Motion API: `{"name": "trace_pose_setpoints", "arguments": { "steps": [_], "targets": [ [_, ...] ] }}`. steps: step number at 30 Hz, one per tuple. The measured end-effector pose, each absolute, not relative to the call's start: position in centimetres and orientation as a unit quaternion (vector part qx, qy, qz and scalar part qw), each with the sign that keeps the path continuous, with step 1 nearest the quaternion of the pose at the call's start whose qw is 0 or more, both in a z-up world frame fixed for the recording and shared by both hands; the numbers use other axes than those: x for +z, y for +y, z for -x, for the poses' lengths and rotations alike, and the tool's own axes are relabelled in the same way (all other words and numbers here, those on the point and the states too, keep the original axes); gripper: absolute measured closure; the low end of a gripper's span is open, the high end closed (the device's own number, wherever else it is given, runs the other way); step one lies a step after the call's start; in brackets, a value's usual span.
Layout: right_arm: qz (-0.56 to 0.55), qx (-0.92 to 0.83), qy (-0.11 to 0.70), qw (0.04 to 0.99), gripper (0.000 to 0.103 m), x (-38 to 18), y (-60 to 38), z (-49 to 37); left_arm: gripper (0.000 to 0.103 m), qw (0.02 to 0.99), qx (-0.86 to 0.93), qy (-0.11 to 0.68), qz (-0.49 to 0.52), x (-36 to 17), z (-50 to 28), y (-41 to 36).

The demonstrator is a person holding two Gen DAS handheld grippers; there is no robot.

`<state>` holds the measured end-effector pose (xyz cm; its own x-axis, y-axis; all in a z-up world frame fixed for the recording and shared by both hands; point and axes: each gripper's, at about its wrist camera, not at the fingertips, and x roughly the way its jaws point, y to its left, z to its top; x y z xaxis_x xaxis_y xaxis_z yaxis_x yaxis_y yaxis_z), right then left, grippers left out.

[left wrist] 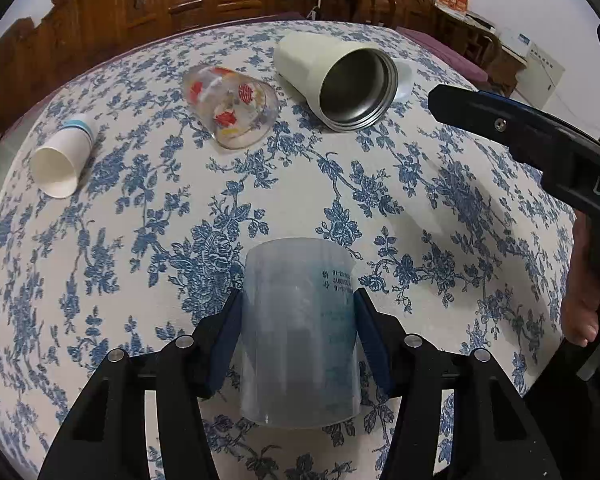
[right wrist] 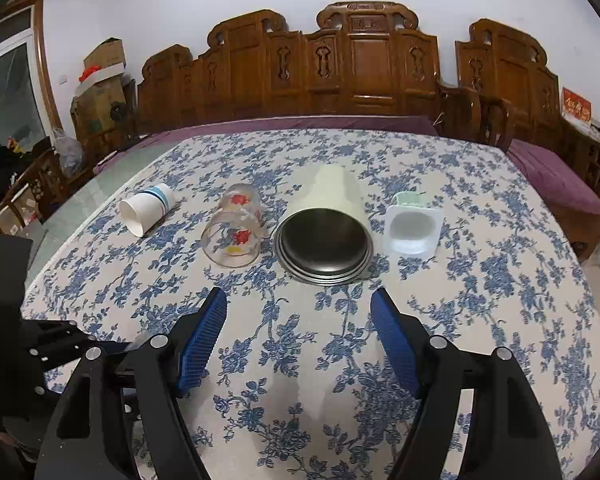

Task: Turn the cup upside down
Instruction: 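Lift the clear plastic cup with the left tool toward the right tool, then grasp the clear cup with the right tool while the left tool releases it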

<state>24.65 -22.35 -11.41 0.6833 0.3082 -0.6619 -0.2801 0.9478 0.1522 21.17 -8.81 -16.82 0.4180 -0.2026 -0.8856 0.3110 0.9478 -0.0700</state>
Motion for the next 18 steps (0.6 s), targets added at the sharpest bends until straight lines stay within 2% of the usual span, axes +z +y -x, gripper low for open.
{"name": "trace_pose_setpoints", "arguments": {
  "steps": [5,8,15,18],
  "targets": [
    [-0.019,0.162,0.364,0.917,0.026,-11.4,-22.0,-24.7,0.048,0.843,-0.148,0.514,-0.05,-16.7,-21.1,-8.4],
    [-0.016,0.165,0.364,0.916,0.026,-11.2,-21.6,-24.3,0.04,0.852,-0.148,0.5,-0.041,-15.6,-20.6,-7.7],
    [-0.006,0.167,0.369,0.914,0.026,-10.5,-19.6,-24.1,0.012,0.89,-0.131,0.437,-0.017,-11.4,-18.0,-4.4],
    [-0.011,0.173,0.375,0.911,0.026,-9.9,-18.7,-23.9,0.008,0.902,-0.117,0.416,-0.012,-10.2,-17.0,-3.0]
  ]
}}
